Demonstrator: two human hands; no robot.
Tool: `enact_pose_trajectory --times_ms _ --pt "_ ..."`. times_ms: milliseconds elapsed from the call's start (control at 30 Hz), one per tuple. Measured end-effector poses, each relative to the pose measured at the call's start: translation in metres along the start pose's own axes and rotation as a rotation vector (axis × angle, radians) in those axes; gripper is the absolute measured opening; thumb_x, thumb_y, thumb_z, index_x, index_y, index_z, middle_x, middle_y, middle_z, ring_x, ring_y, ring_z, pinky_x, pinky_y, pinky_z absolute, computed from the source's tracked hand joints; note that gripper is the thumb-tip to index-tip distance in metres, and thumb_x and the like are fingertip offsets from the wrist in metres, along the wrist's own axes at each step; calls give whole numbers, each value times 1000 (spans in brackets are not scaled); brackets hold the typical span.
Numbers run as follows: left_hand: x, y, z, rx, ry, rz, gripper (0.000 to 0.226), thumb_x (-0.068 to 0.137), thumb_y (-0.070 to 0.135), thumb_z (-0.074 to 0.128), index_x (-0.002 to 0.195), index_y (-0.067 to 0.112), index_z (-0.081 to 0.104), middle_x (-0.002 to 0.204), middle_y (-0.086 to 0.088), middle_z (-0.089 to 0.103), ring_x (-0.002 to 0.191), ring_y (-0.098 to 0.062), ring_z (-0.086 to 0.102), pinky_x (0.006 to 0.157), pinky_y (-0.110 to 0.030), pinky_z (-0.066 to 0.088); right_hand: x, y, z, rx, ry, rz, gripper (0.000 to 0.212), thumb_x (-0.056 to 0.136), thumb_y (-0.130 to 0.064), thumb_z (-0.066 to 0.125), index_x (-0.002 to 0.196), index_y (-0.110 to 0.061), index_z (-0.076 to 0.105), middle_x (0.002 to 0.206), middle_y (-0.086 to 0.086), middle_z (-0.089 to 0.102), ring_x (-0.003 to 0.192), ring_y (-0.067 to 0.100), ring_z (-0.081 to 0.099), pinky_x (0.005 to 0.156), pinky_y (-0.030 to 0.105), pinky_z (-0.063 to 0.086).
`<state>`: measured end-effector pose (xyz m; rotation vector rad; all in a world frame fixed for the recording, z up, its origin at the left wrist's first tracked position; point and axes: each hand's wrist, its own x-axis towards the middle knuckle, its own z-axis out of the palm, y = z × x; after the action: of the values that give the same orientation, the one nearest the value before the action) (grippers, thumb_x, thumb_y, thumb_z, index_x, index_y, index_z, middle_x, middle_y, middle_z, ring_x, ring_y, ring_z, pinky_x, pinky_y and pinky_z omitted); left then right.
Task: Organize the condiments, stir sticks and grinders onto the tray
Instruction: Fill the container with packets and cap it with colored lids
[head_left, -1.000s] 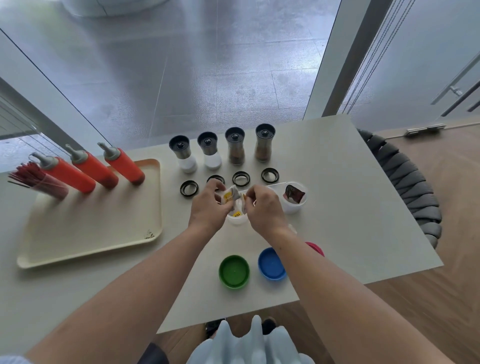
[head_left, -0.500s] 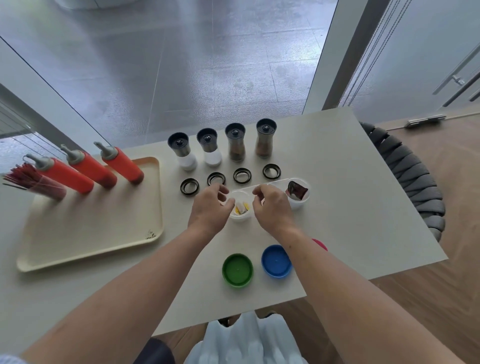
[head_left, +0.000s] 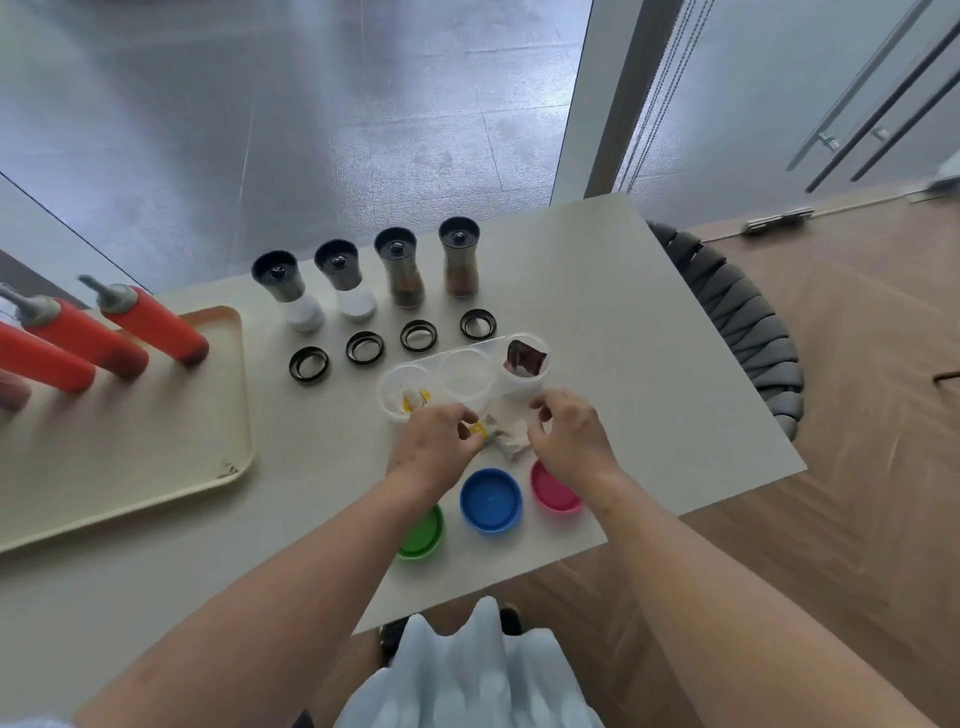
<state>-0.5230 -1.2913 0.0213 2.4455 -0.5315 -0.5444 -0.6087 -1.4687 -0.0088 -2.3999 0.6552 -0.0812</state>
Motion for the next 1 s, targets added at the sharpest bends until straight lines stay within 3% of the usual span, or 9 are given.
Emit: enact_pose_trajectory --times_ms 133,267,400,567,767,1000 --pt "10 4 26 209 -46 8 37 92 31 65 126 17 68 115 -8 70 107 -28 65 91 -38 54 -6 7 6 -158 -184 51 44 86 -35 67 126 -19 63 119 4 59 112 28 51 94 43 49" --pt "16 5 45 325 -44 62 26 91 30 65 114 17 67 110 -7 64 103 -25 62 87 -34 50 -7 9 16 -332 -276 15 51 89 -50 61 135 -29 56 128 2 53 119 28 44 97 44 45" --pt "21 1 55 372 -29 80 23 94 30 64 111 15 68 111 -7 63 103 -26 61 88 -35 50 -5 11 26 -389 -262 -18 36 94 -43 55 128 -31 59 125 3 52 115 28 46 91 42 44" --pt "25 -2 57 419 -20 82 23 98 25 56 105 12 74 105 -9 65 94 -30 64 80 -39 53 -1 12 32 -390 -180 -60 24 95 -23 55 112 -34 66 112 1 58 105 25 50 84 40 40" --pt "21 3 49 322 23 82 25 96 25 57 101 10 76 97 -8 66 88 -31 64 77 -38 52 1 8 26 -301 -100 -85 18 97 -28 56 103 -30 73 100 -2 60 99 24 52 80 38 34" --pt "8 22 15 111 167 44 17 88 25 66 90 16 80 84 -3 73 83 -23 65 72 -35 50 6 -12 3 -68 16 -170 9 90 -25 65 94 -24 74 85 -5 60 85 23 56 79 39 46"
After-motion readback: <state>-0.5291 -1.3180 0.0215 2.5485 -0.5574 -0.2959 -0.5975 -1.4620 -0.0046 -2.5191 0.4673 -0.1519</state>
